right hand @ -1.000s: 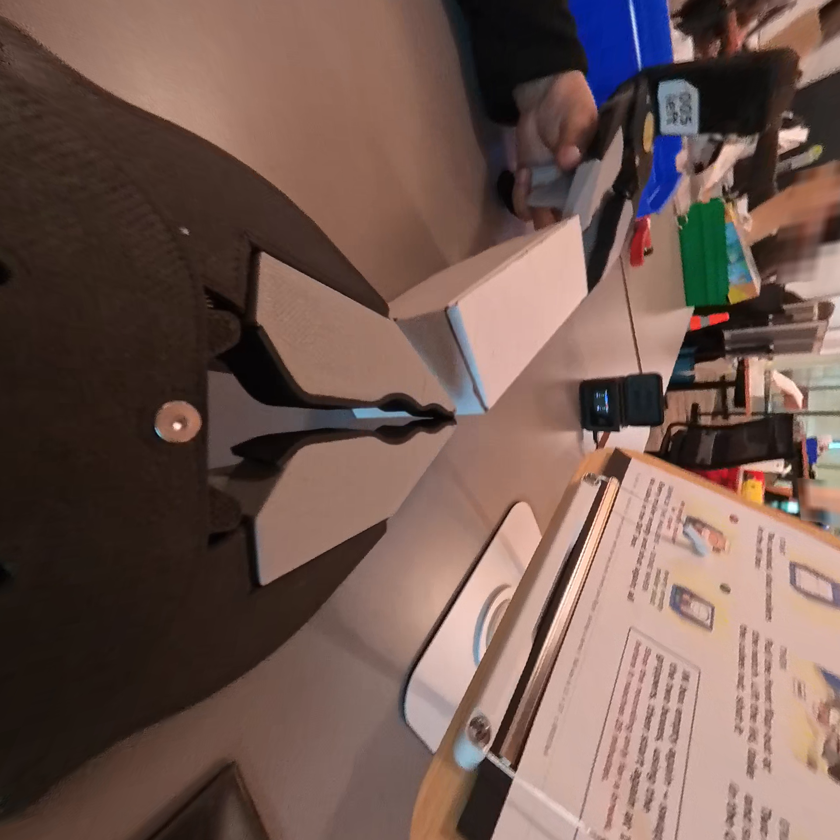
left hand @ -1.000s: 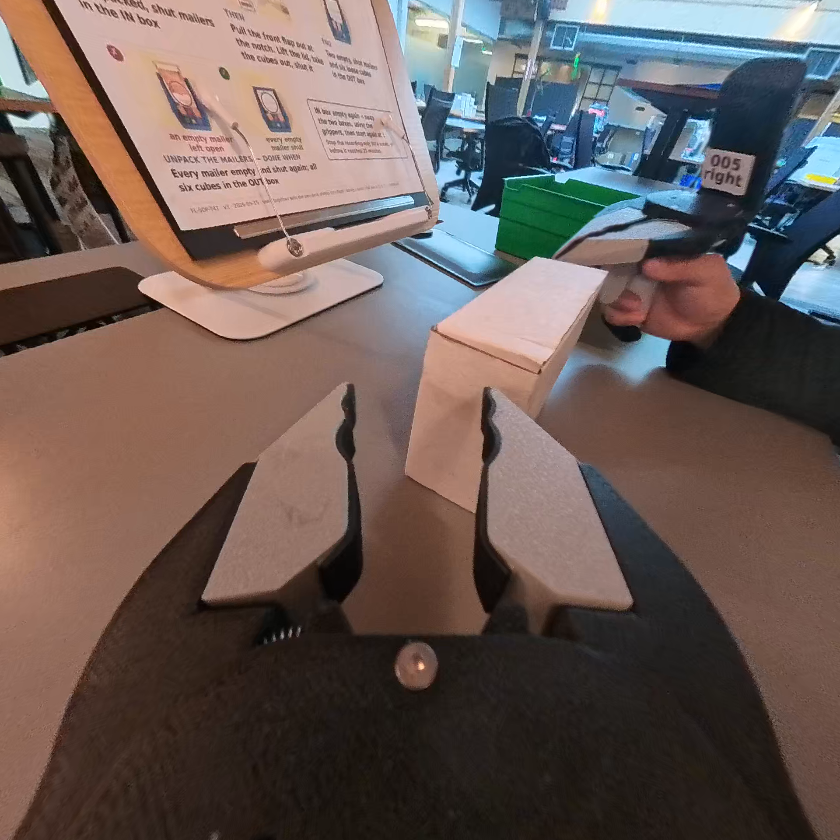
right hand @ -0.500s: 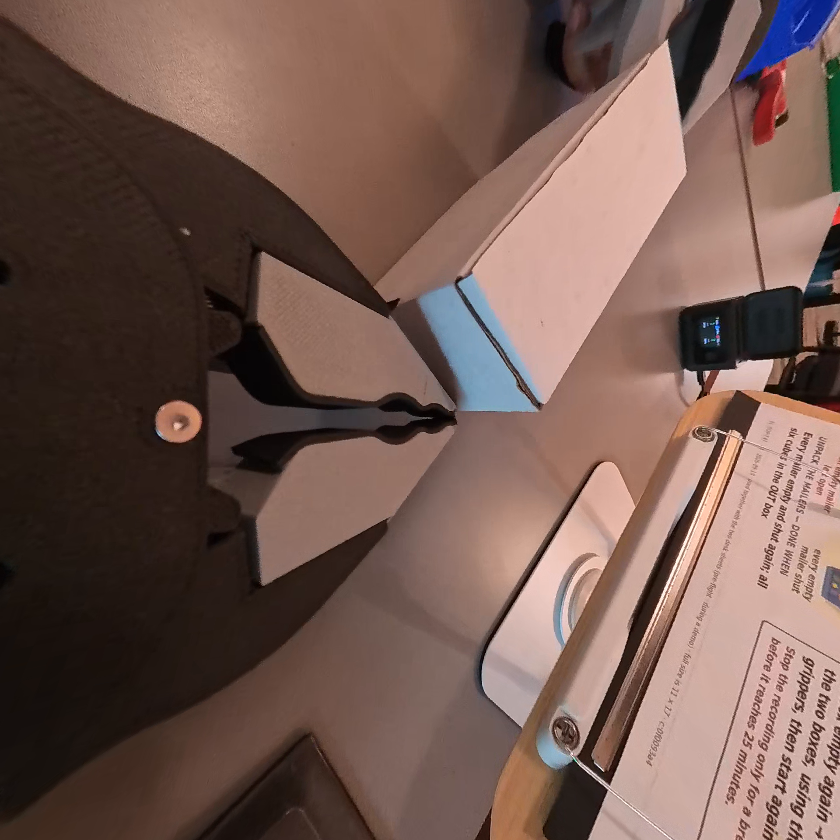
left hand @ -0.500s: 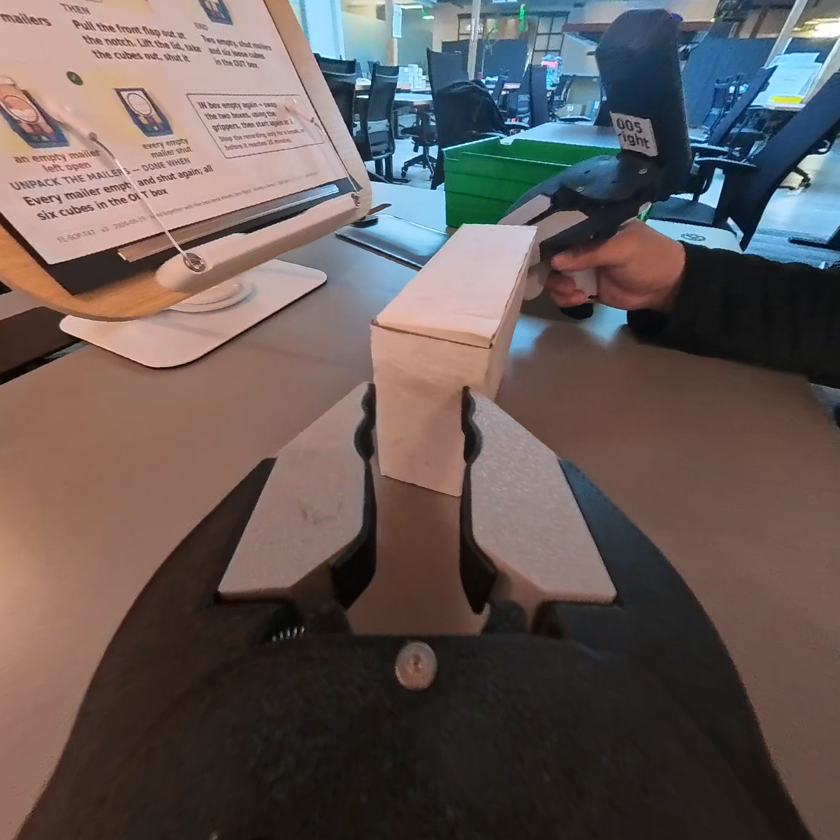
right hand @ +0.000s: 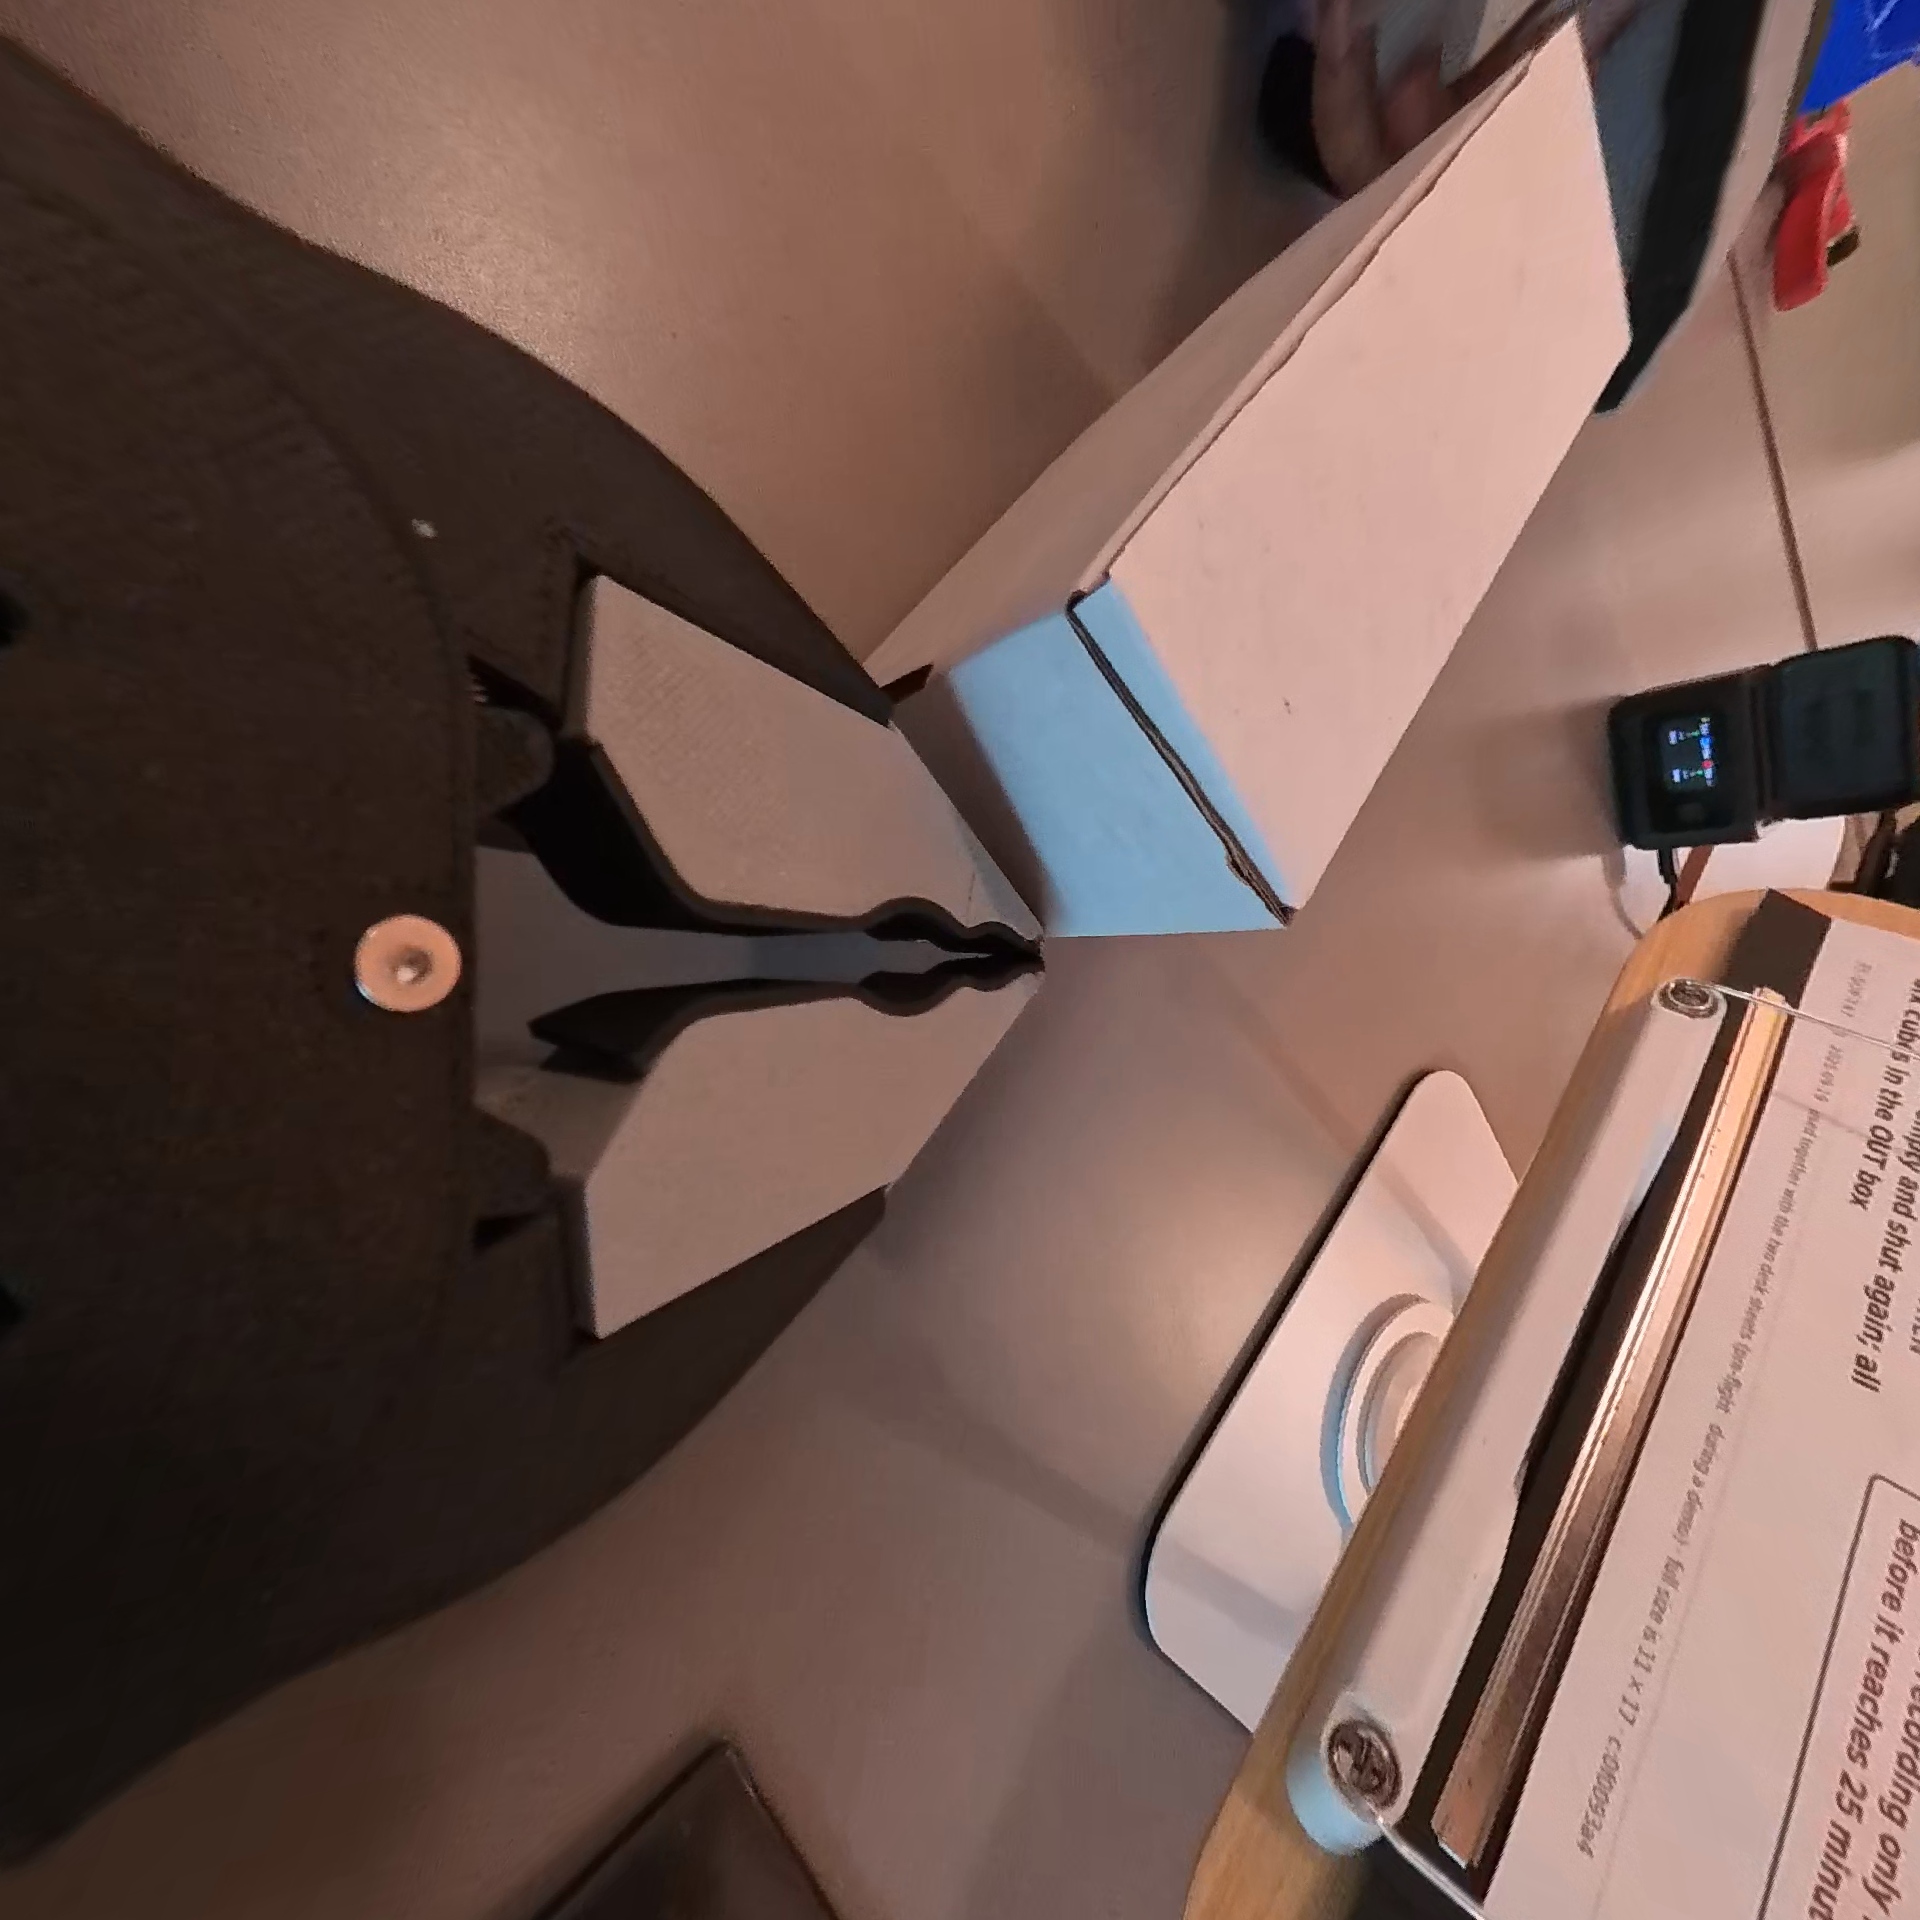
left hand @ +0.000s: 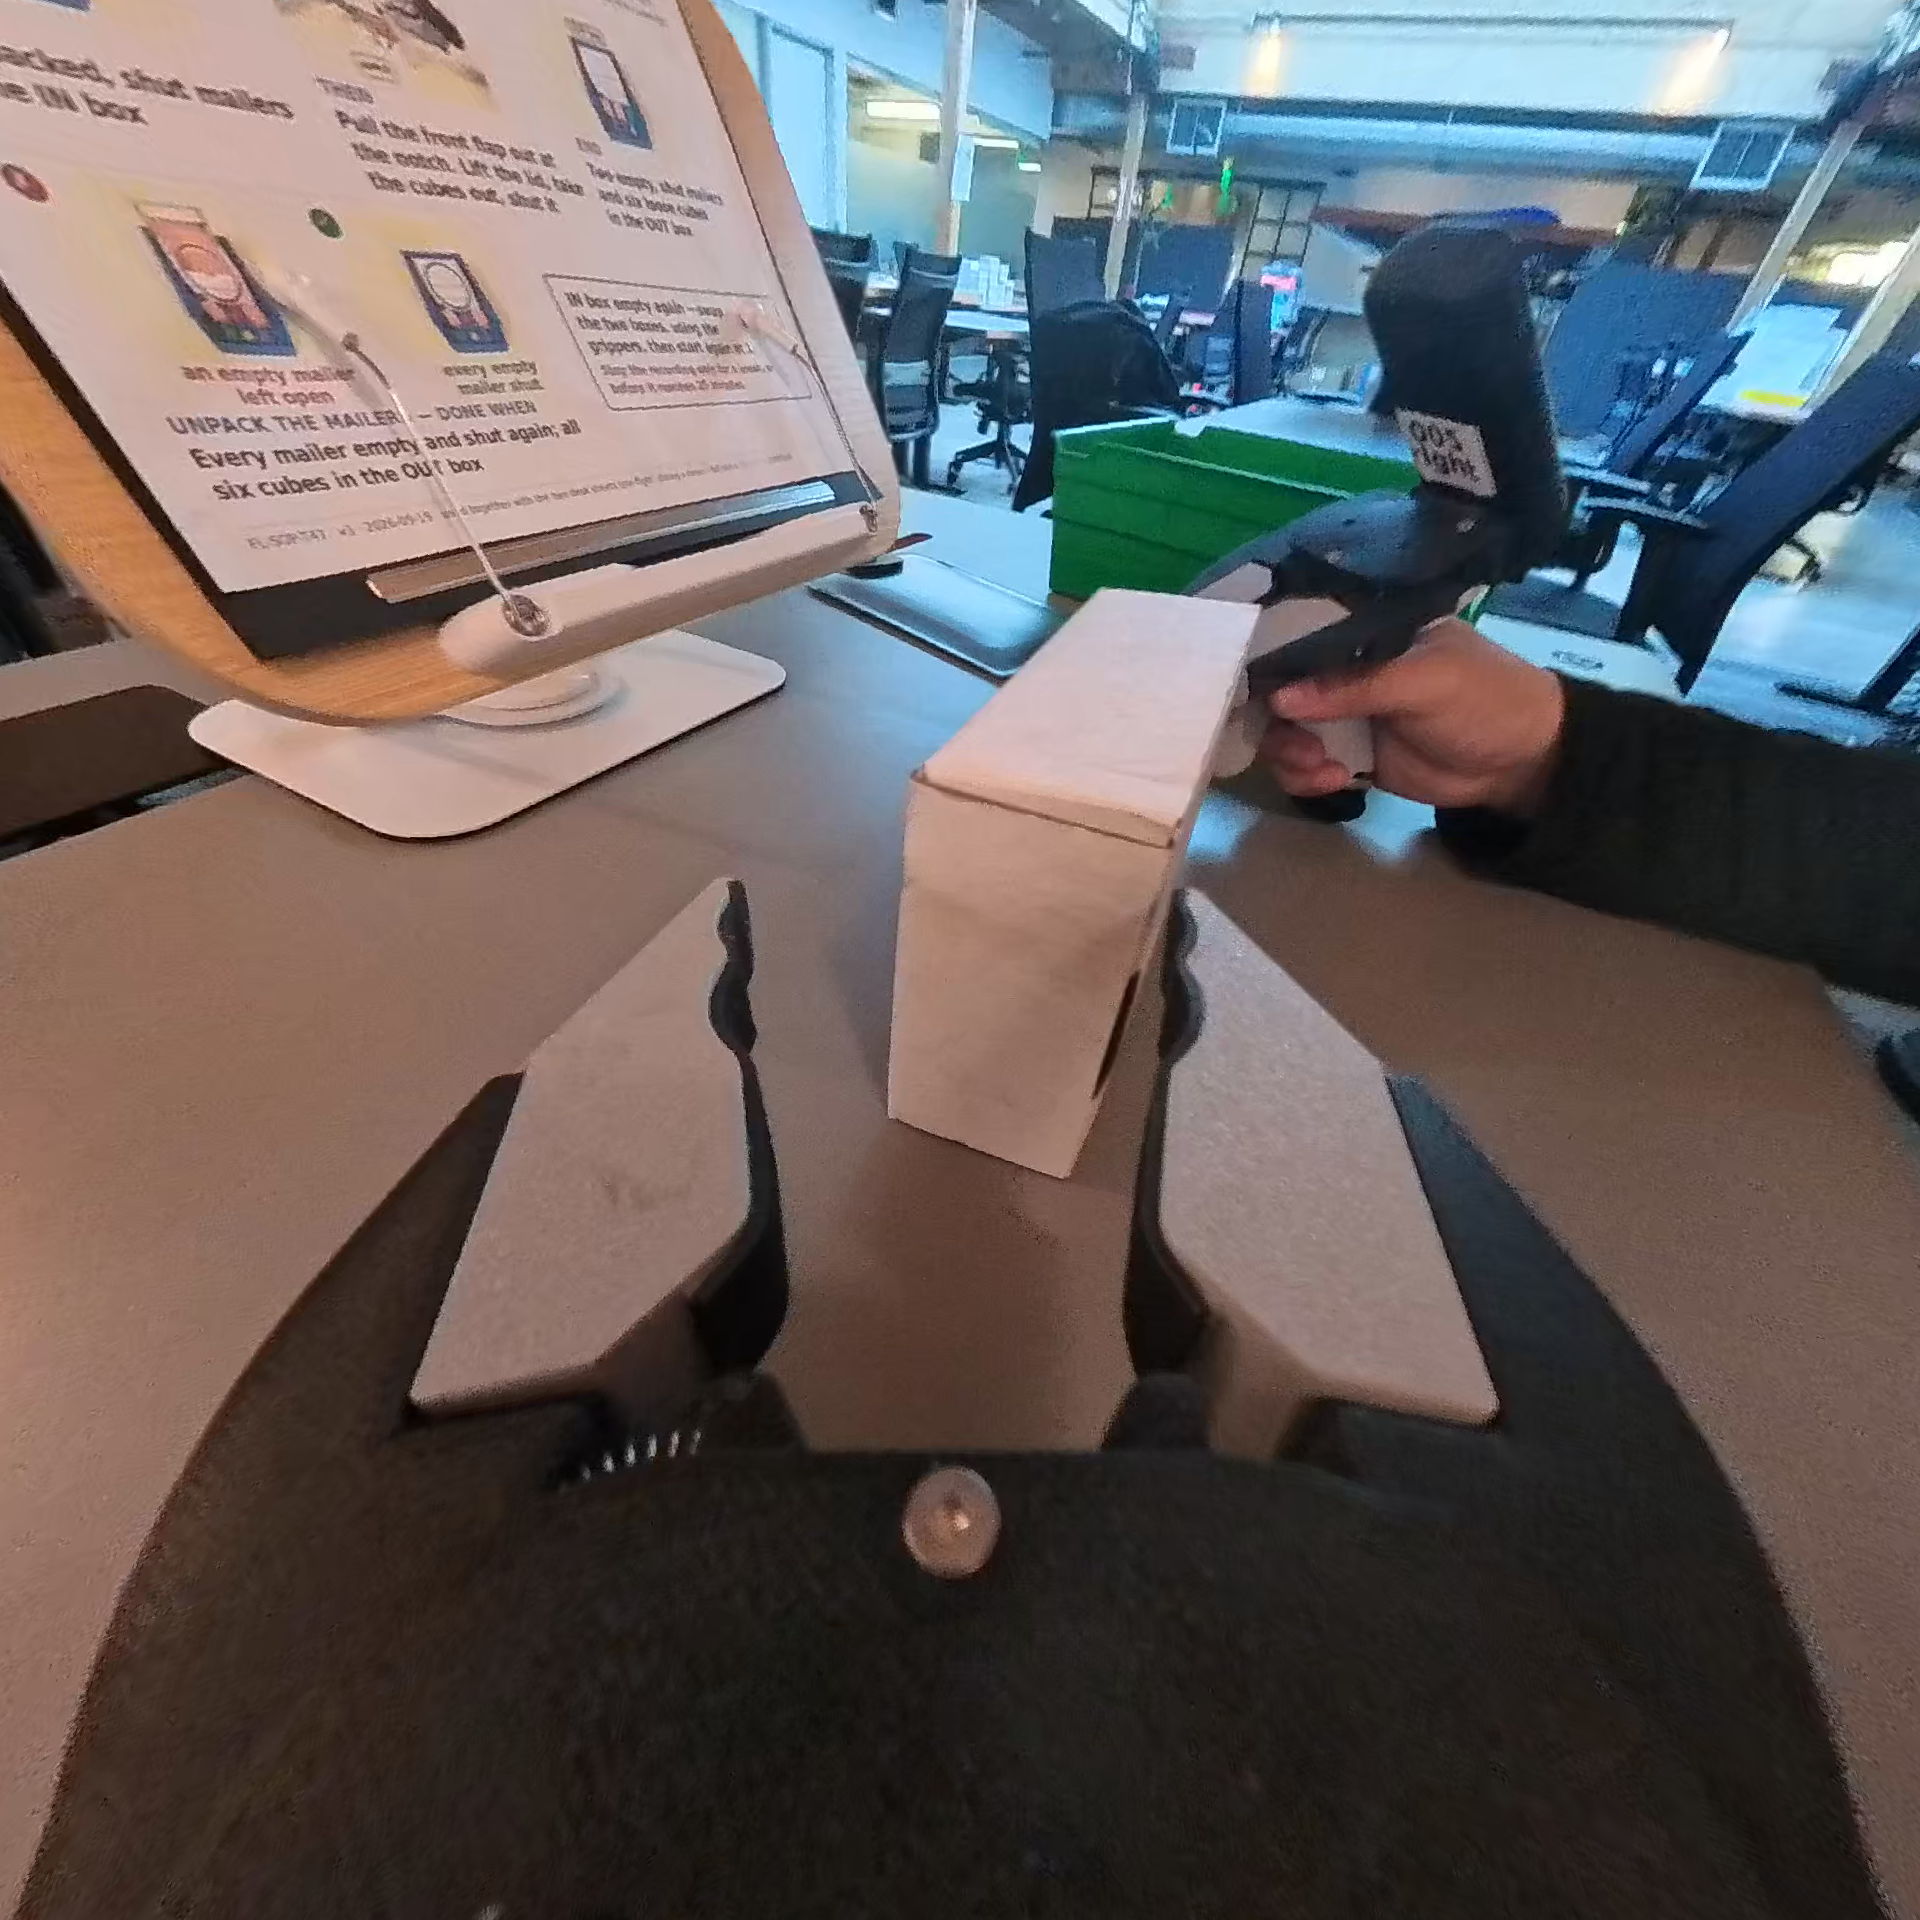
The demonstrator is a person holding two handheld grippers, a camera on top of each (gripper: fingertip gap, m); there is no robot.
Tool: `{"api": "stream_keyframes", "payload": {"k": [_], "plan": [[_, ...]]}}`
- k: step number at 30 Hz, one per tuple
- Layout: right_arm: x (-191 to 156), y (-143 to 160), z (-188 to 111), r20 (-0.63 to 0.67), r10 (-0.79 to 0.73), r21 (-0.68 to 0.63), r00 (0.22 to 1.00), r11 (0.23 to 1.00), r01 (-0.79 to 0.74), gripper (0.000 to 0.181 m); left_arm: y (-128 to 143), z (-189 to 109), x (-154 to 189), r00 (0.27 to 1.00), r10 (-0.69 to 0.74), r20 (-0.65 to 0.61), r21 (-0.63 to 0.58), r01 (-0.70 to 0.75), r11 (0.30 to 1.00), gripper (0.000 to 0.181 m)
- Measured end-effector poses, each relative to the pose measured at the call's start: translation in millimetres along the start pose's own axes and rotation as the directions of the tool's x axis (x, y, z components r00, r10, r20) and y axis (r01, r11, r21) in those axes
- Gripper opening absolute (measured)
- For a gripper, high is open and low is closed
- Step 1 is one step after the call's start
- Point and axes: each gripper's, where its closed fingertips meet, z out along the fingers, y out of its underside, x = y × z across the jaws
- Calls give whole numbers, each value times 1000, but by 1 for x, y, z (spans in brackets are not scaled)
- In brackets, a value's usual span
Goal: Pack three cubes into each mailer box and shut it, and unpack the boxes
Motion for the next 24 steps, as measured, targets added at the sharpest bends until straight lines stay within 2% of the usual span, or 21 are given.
{"api": "stream_keyframes", "payload": {"k": [7, 11, 17, 21, 24], "plan": [[-7, 0, 3, 24, -13, -5, 1000, 1000, 13, 0, 8, 7, 1, 1000, 22, 13, -67, -21, 998, 81], [-18, -1, 7, 54, -28, -12, 998, 1000, 28, 0, 15, 12, 0, 999, 46, 29, -115, -43, 992, 90], [-51, 1, 13, 175, -106, -26, 979, 993, 112, 2, 22, 17, 13, 993, 114, -18, -161, -116, 980, 85], [-57, 0, 15, 159, -164, -18, 974, 985, 169, 0, 20, 16, 18, 992, 115, -44, -147, -121, 982, 83], [-56, 0, 15, 171, -142, -21, 975, 989, 148, 0, 20, 16, 21, 992, 110, -68, -141, -119, 983, 81]]}}
